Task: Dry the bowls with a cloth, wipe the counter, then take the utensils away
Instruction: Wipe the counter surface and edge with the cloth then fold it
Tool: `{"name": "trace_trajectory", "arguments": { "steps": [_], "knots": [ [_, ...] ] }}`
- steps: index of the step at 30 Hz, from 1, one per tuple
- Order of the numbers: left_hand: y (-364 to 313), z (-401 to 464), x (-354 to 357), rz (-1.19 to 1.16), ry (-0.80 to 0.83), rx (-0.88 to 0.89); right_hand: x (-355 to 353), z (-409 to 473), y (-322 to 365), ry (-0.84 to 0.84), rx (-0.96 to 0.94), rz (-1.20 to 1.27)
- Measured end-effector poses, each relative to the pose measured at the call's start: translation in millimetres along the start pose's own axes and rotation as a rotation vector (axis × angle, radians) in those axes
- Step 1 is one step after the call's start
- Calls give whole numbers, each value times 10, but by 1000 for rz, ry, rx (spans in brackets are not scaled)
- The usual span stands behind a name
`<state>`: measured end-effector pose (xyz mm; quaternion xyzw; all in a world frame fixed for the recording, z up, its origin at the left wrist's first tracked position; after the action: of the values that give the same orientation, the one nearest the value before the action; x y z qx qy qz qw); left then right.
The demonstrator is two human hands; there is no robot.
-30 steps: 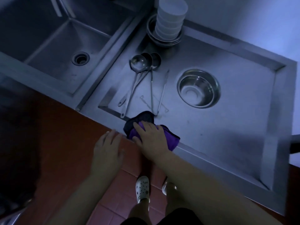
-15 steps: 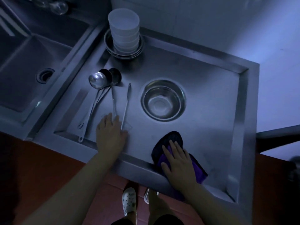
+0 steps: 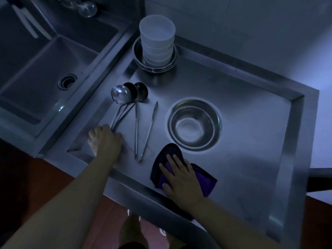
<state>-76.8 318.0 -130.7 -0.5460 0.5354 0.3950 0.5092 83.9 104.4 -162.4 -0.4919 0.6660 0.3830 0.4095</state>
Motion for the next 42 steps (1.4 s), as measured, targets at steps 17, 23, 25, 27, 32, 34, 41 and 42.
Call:
{"name": "trace_trajectory", "arguments": {
  "steps": [17,23,25,27,32,34,41,42],
  "knots": [
    [-373,14,59,-209,-26,370,-346,-12,-79,-129,196,324],
    [-784,-223,-16,-170,-40,674,-314,-424,-651,-354,702,473],
    [-649,-106,16,-211,-7,466,-334,-400,-552,-374,631,438],
    [-466,10,82,-258,50,265,-366,-291,-308,-356,446,356],
    [-319,82,250,-191,206,141,-183,-3,223,-152,53,16],
    [-270,102,236,-189,197,102,-151,55,237,-108,57,-33],
    [-154,259,85,-289,106,202,-98,144,250,-104,85,-41],
    [-158,270,83,-293,123,220,-105,166,262,-106,87,-41]
  ]
}}
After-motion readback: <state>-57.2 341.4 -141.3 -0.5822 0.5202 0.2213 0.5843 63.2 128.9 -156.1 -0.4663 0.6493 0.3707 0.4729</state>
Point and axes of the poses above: each hand's wrist, its own z-axis towards the middle knuckle, its own x-axis out of the palm, y = z × x, the point moved 8 cm from there along z, towards the middle knuckle, and after that the axes turned 9 degrees about x, right-handed, at the moved point
